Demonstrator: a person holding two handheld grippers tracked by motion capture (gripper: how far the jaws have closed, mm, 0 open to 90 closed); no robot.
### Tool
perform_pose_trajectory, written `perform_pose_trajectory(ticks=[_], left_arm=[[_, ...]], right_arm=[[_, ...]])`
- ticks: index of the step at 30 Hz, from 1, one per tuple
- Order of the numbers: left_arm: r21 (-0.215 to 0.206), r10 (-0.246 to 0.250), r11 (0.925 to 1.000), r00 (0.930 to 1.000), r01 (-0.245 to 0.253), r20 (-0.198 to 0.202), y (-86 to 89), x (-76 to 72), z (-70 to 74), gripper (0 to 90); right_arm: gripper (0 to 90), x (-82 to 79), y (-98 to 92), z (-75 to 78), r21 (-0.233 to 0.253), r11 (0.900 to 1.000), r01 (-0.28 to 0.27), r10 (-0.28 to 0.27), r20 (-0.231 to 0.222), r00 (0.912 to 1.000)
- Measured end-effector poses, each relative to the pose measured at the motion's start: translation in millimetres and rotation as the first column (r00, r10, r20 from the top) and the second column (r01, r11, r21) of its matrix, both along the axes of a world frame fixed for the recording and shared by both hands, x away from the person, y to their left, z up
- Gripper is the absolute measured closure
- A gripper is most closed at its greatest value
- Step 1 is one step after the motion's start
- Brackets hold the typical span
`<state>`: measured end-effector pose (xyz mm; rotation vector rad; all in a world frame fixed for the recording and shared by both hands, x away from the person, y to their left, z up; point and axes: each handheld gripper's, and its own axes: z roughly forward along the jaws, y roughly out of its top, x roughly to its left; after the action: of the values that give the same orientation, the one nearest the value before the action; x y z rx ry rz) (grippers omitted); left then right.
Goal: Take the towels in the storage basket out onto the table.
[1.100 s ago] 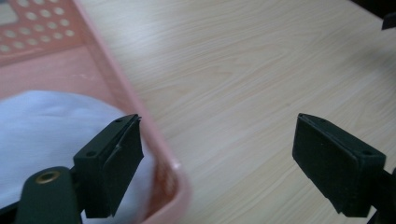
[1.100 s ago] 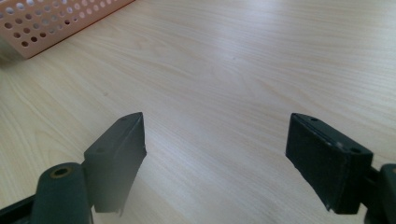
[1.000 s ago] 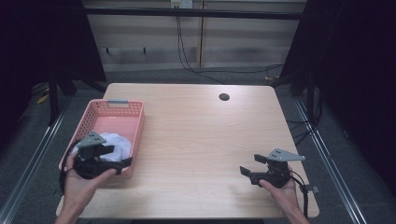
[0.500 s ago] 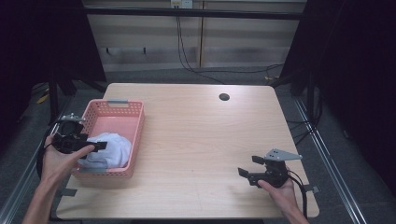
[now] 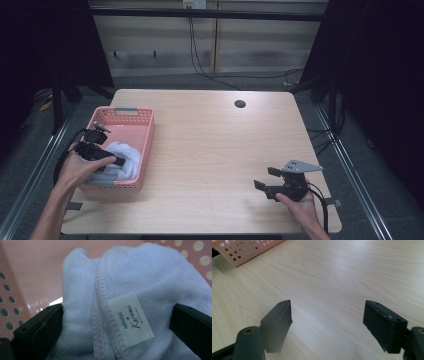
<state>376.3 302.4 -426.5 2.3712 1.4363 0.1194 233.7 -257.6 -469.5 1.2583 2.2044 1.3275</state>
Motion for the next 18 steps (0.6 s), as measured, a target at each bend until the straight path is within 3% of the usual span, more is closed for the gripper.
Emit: perform_pose_trajectory(ticks=[2, 7, 8, 9, 13, 14, 15, 16, 18], left_arm=[[-0.002, -0.001, 1.0, 1.0, 0.001, -0.005, -0.1, 0.9, -1.0, 0.0], [-0.017, -0.007, 0.9998, 0.9977, 0.006, -0.068, 2.4, 8.3, -8.2, 0.0], [-0.016, -0.014, 0.9998, 0.9923, 0.012, -0.123, -0.9, 10.7, -17.3, 0.0], [0.002, -0.018, 0.9998, 0.9879, 0.018, -0.154, -3.5, 12.2, -22.7, 0.0], [0.043, -0.032, 0.9983, 0.9874, 0.039, -0.155, -11.2, 13.8, -27.8, 0.0], [0.043, -0.029, 0.9984, 0.9826, 0.037, -0.184, -10.8, 15.2, -27.3, 0.0], [0.043, -0.029, 0.9984, 0.9826, 0.037, -0.184, -10.8, 15.2, -27.3, 0.0], [0.058, -0.034, 0.9971, 0.9731, 0.048, -0.228, -12.7, 20.3, -26.9, 0.0], [0.074, -0.03, 0.9961, 0.9715, 0.048, -0.235, -15.6, 22.0, -27.5, 2.0]], right_arm=[[23.1, -0.1, -0.1, 0.1, 0.0, 1.0, -0.003, 0.003, -0.001, 1.0], [23.7, 1.5, 0.4, -0.6, -0.013, 1.0, -0.011, 0.011, 0.0, 0.9999], [24.1, 1.1, 0.6, -0.2, -0.011, 1.0, -0.008, 0.008, 0.002, 1.0], [24.1, 0.7, 0.7, 0.0, -0.009, 1.0, -0.01, 0.01, 0.003, 0.9999], [24.6, 0.4, 2.3, -0.6, -0.02, 1.0, -0.014, 0.014, 0.002, 0.9999], [24.7, 0.6, 2.6, -0.8, -0.02, 1.0, -0.014, 0.014, 0.001, 0.9999], [24.7, 0.8, 2.8, -1.3, -0.021, 1.0, -0.015, 0.015, -0.001, 0.9999], [24.7, 1.2, 3.3, -1.9, -0.023, 1.0, -0.018, 0.018, -0.002, 0.9998], [24.7, 1.5, 3.9, -2.1, -0.028, 0.999, -0.019, 0.019, -0.005, 0.9998]])
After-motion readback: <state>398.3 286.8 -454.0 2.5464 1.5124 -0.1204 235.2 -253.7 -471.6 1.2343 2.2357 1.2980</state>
